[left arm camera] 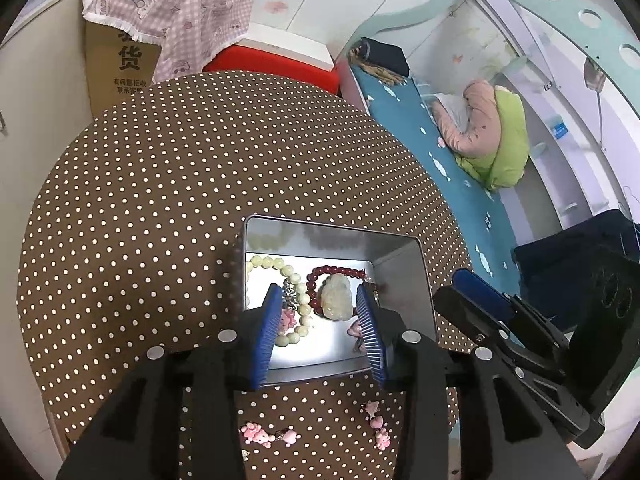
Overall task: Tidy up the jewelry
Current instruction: 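Carry both charms into the gray tray and open both tools, then withdraw both open tools from the tray toward the remaining charms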
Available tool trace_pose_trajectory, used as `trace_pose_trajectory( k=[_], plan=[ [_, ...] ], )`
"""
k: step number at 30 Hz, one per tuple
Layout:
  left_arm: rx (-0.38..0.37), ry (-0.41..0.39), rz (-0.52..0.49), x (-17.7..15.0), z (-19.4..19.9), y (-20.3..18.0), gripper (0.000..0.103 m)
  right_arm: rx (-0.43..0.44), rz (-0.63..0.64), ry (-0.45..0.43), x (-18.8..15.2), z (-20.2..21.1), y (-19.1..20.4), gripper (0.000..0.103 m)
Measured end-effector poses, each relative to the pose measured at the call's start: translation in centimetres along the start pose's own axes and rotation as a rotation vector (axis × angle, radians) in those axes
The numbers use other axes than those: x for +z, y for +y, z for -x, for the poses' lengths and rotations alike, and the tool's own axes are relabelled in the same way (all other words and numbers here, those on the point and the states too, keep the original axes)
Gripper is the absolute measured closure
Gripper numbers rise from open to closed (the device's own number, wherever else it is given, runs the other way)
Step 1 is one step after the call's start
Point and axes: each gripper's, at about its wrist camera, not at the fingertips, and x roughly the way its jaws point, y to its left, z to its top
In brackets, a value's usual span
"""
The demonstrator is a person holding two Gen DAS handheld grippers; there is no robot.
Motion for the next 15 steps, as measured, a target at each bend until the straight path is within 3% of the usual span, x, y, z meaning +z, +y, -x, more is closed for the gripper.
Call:
trace_pose_trajectory(
  k=[15],
  plan=[
    [0.092,-0.066,-0.082,-1.6,2.2,-0.8,0.066,-0.035,-0.018,-0.025,-0.7,1.1,-1.1,0.055]
  ],
)
